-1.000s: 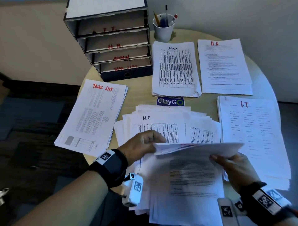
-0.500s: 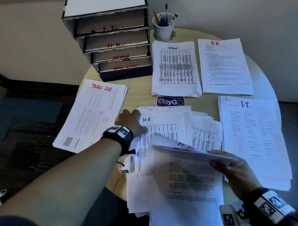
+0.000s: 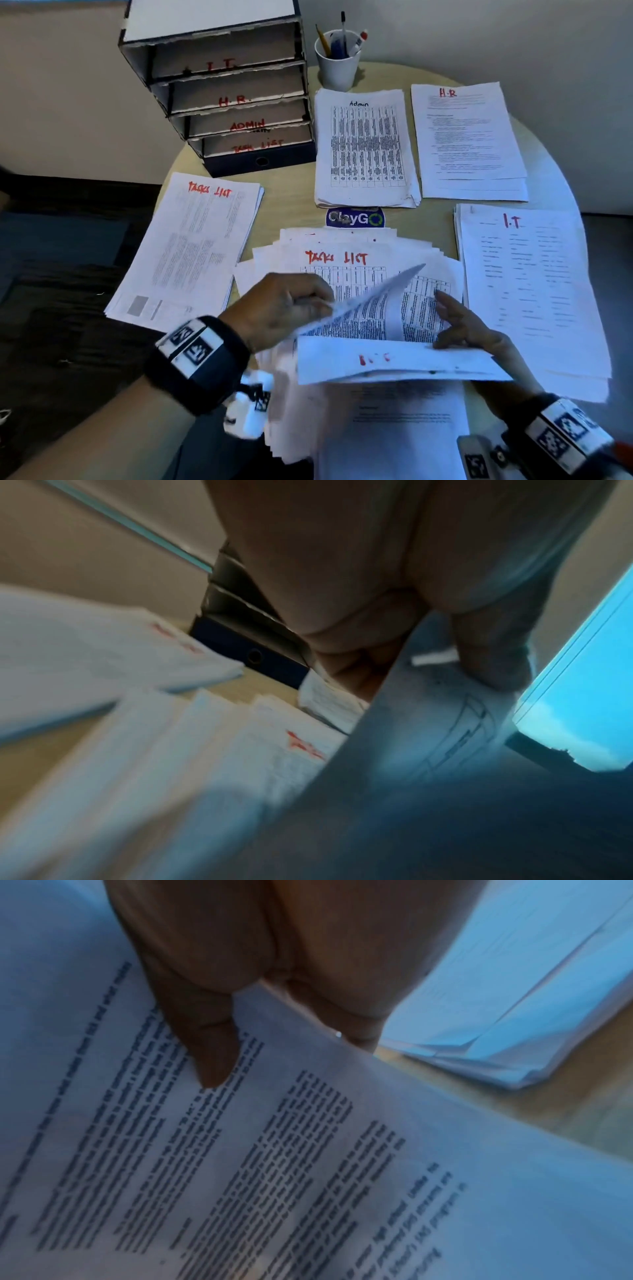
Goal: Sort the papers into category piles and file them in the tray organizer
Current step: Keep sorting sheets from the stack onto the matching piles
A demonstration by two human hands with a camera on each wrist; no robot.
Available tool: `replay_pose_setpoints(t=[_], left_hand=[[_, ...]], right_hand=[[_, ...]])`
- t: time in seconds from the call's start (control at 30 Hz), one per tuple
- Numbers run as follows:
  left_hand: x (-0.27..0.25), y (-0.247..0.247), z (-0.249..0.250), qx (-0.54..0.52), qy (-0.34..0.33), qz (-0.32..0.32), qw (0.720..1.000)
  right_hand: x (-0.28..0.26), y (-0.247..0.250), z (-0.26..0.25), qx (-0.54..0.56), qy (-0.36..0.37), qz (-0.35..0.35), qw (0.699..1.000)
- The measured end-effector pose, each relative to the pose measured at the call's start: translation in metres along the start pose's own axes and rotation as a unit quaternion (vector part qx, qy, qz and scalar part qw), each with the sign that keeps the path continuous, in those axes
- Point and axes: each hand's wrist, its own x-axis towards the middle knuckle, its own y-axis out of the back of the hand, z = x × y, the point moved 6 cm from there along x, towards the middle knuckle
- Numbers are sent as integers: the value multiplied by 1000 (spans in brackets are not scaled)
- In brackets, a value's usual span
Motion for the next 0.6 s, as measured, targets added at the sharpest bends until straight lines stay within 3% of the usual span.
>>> replay_pose_setpoints(t=[0.07,0.1,0.17,0.27,0.33,0.43,0.47,0.53,0.6], left_hand=[[-8,-13,10,-49,-19,-41,998],[-7,-13,9,-77,-7,-45,996],[-2,-6,-1,-130,34,-30,990],[6,8,-12,-171,42,-18,984],[6,5,-8,-213,33,-69,974],[1,-5,-1,-256,32,-145,955],[2,-4,0,-259,30,-125,957],[9,10,-9,-325,48,11,944],[11,20,-33,-448,122,148,873]], right_hand=[[3,-6,3,15,-34,-18,999],[7,-6,4,2,-3,-8,1000],[11,-5,10,-53,-13,15,998],[9,-4,12,-40,38,56,997],[8,-10,0,-20,35,43,998],[7,-26,-10,65,-37,15,997],[11,-25,-11,17,-18,18,1000],[15,-23,-20,-68,9,68,995],[15,-18,-23,-59,6,120,991]])
